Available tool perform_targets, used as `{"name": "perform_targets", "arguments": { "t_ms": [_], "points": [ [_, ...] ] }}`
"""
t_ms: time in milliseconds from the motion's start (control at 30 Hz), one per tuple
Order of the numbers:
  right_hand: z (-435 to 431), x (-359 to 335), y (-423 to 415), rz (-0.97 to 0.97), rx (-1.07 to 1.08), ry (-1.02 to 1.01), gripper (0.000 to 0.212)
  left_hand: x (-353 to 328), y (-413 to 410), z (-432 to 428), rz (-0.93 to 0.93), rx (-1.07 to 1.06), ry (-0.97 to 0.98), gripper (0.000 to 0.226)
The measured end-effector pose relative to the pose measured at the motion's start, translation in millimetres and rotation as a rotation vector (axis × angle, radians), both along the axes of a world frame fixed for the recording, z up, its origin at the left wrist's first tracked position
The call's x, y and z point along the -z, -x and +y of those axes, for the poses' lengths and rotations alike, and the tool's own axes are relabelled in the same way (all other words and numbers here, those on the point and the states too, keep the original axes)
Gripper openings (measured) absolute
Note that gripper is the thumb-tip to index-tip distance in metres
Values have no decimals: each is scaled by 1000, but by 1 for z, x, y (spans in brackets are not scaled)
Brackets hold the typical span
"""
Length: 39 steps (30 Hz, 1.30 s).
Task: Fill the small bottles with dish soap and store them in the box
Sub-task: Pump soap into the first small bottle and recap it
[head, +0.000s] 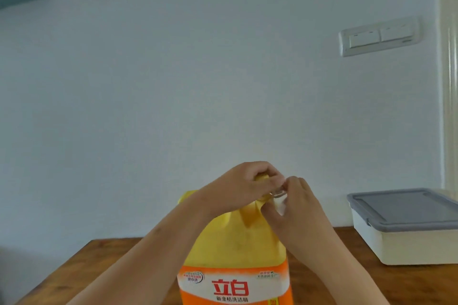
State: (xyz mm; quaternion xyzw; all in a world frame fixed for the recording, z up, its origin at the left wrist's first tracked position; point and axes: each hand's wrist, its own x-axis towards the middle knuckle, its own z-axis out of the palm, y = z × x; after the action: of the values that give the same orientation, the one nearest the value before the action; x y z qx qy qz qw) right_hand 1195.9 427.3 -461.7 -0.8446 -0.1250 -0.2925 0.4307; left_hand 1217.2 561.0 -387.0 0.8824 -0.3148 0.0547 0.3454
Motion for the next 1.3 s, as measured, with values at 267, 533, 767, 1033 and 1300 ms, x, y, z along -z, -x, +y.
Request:
{"name": "perform_targets", "arguments": {
  "t_ms": [267, 533, 767, 1033, 1300],
  "points": [
    [-4, -4, -1, -16, 84, 52, 25, -3, 3, 8, 10, 60, -25, 21],
    [-9, -12, 7, -41, 53, 12, 32, -8, -9, 12, 61, 80, 31, 17],
    [-24, -21, 19, 148, -26, 146, 44, -15, -11, 13, 216, 102, 22, 27],
    [-17, -15, 16, 60, 2, 115, 31, -18, -52, -33, 513, -237, -185, 37],
    [-15, -8, 14, 174, 17, 159, 32, -9, -40, -39, 237, -279, -610, 29]
  ]
}}
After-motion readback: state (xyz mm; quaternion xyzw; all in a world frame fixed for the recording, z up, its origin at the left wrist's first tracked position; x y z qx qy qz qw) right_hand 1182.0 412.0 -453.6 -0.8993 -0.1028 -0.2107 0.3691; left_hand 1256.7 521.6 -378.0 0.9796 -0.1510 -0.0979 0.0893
